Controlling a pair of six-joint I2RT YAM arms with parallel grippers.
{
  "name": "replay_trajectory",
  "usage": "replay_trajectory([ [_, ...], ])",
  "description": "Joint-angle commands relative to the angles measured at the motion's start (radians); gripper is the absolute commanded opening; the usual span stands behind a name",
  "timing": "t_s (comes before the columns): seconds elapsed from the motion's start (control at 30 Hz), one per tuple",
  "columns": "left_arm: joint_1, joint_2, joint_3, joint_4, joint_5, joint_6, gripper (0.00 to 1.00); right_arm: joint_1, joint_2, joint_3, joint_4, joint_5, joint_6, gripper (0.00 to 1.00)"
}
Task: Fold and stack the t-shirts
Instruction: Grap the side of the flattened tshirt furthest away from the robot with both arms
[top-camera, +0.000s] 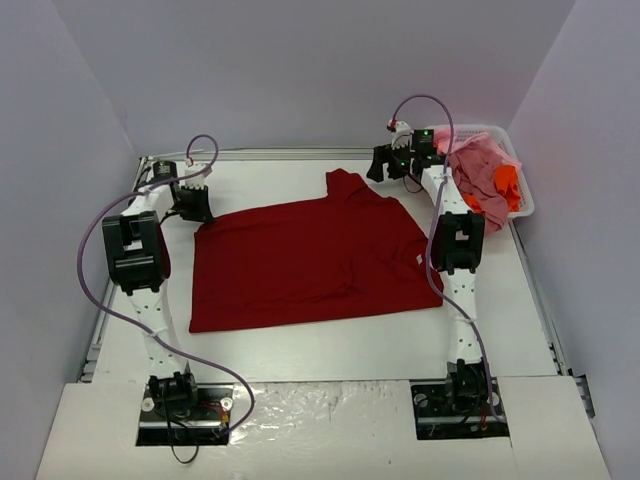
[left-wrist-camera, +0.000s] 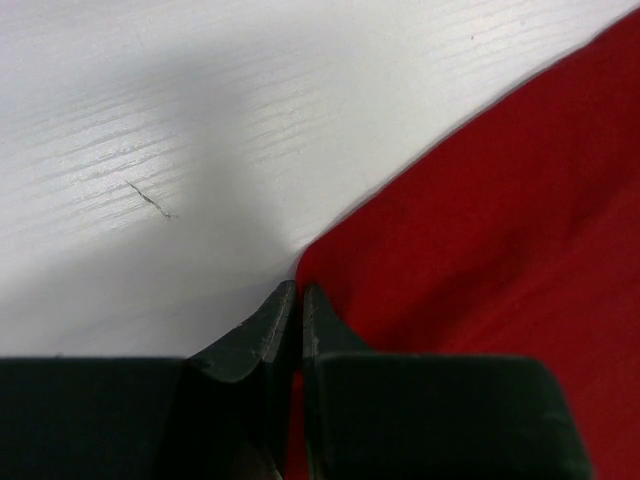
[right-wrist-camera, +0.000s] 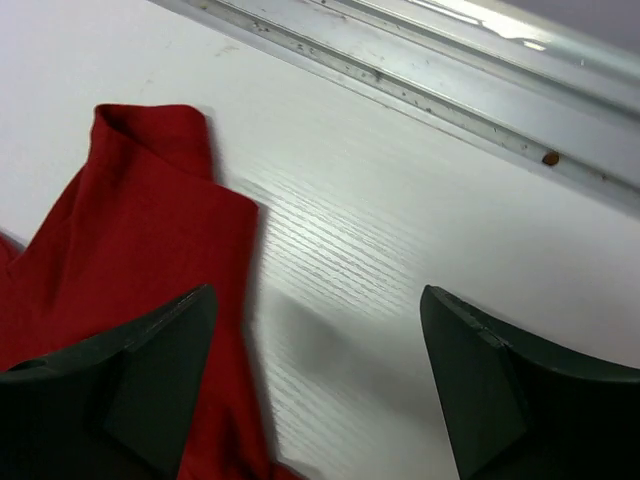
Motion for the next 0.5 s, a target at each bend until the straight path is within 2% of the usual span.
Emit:
replay_trajectory([
  [0.0,-0.008,-0.048,-0.021,-0.034,-0.008,-0.006,0.02,-0.02,0.022,0.031,0.122,-0.137,0.19,0.79],
  [0.17,-0.011,-0.065,-0.035,-0.023,0.0,-0.01,0.03,-0.034,0.071,0.037,0.188,-0.232,0.317,0.79],
  [0.47,-0.009,-0.059,-0.043,-0.037,0.016,0.002,0.02,-0.023,0.131,0.037,0.279,-0.362,0.416,0.81],
])
